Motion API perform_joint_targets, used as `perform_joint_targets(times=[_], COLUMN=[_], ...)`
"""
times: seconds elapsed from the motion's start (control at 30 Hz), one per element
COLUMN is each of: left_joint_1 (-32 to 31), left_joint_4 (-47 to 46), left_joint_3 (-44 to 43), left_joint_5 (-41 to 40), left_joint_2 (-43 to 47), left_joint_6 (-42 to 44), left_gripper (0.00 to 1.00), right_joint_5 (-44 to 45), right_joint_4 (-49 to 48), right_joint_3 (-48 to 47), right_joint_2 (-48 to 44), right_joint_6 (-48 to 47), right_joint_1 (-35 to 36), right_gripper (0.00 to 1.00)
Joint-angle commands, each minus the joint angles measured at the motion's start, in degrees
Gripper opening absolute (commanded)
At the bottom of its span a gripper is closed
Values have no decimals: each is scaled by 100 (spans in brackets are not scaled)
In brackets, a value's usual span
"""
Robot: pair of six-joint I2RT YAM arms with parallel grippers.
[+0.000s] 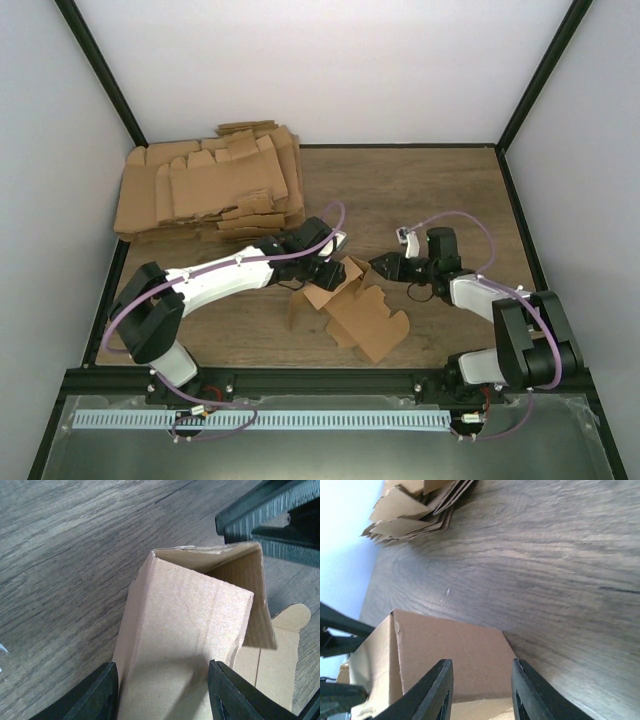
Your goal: Fold the paper box
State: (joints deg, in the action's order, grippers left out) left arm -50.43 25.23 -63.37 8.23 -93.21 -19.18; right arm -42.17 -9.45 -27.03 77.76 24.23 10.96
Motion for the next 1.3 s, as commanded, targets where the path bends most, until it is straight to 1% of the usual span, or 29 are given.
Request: perform_joint_targets(times=[0.0,0.1,0.33,0.53,0.73,0.8,0.9,1.0,1.17,1.27], left_joint_1=[3,11,28,124,312,316,318,324,332,333], left_joint_4=[-50,-71,-113,-89,58,54,34,18,-61,-47], left_joint_3=[-130,-131,-157,-149,-173,-167,-164,-157,-181,-211], left_joint_5=[147,161,245,496,688,684,705,706,801,805], left_joint_2=[-26,-22,-16,42,33,44,52,46,-12,-38], left_joint_6=[92,90,105,192,347,349,336,336,310,316], left_gripper=[52,52,52,52,52,52,52,52,52,52], right_joint_5=[-619,-686,-373,74,683,839,751,780,1073,881], right_joint_4=[-507,-613,-575,-588,-732,-872,-1240,-1628,-1891,-1943], right_joint_3=[273,410,577,957,1165,1210,1267,1378,1321,1191], right_joint_2=[-84,-163,-385,-978,-1392,-1452,-1593,-1700,-1524,-1266], right_joint_6=[-213,-208,15,203,285,272,95,-30,-293,-573], right_joint_1=[14,81,327,565,644,648,659,690,712,711], right_gripper=[34,34,33,35,41,48,56,62,64,62])
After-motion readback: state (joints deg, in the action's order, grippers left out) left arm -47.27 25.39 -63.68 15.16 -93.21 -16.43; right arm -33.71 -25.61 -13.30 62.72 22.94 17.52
